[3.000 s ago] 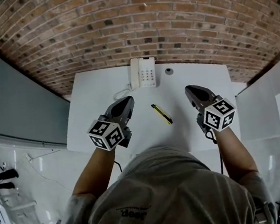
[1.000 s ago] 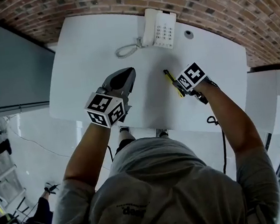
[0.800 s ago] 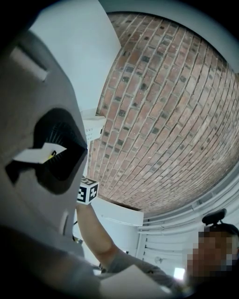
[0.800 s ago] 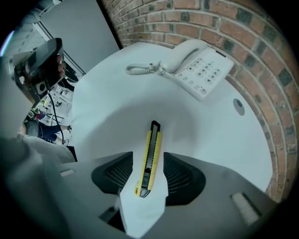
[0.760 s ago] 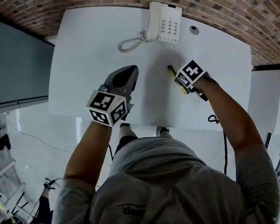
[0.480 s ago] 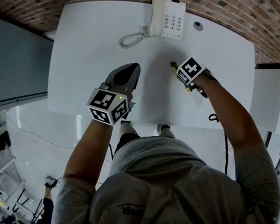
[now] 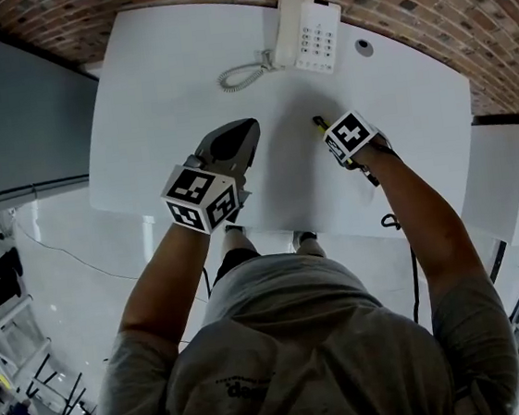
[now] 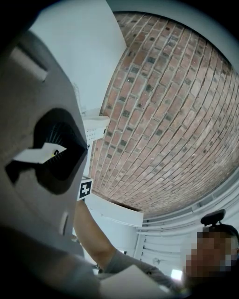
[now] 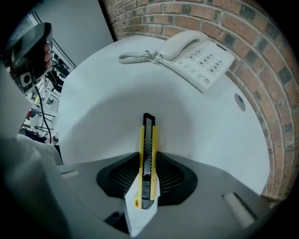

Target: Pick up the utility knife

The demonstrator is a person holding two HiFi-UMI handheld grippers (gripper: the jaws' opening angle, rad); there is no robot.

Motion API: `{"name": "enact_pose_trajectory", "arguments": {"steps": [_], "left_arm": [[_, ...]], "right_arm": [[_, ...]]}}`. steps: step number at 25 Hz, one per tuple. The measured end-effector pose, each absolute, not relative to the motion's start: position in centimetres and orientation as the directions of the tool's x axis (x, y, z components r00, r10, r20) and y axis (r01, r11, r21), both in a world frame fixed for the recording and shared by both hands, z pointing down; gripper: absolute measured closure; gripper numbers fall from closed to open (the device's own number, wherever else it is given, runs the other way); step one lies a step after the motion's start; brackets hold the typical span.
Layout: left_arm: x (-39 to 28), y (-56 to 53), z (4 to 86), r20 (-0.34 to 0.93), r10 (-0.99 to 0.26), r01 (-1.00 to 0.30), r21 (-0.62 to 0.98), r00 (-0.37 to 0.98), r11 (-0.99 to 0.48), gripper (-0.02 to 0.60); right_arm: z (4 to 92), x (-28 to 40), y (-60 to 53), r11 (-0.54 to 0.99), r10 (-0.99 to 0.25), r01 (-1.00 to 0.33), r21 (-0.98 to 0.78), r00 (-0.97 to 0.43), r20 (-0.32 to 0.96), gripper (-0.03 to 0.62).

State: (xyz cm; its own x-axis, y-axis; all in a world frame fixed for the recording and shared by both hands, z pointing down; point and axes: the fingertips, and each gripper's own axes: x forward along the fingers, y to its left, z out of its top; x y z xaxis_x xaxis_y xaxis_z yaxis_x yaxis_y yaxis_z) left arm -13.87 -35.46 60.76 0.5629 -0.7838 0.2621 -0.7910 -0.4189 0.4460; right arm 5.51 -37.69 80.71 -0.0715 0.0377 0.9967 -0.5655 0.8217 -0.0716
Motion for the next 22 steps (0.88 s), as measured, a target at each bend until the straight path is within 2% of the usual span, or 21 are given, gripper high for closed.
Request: {"name": "enact_pose_trajectory", "arguments": {"steps": [10, 22], "left_arm": [[-13.4, -36.2, 56.8, 0.233, -0.79, -0.795, 0.406, 0.567, -0.451, 0.586], [-10.2, -39.6, 47.5, 0.141, -0.785, -0.778, 0.32, 0.603, -0.541, 0.586]], "right_arm": [[75.0, 6.1, -38.6, 0.759, -0.047, -0.637, -0.134, -0.26, 0.964, 0.473], [60.8, 7.8, -42.5, 0.695, -0.283, -0.694, -0.19, -0.507, 0.814, 0.473]]}}
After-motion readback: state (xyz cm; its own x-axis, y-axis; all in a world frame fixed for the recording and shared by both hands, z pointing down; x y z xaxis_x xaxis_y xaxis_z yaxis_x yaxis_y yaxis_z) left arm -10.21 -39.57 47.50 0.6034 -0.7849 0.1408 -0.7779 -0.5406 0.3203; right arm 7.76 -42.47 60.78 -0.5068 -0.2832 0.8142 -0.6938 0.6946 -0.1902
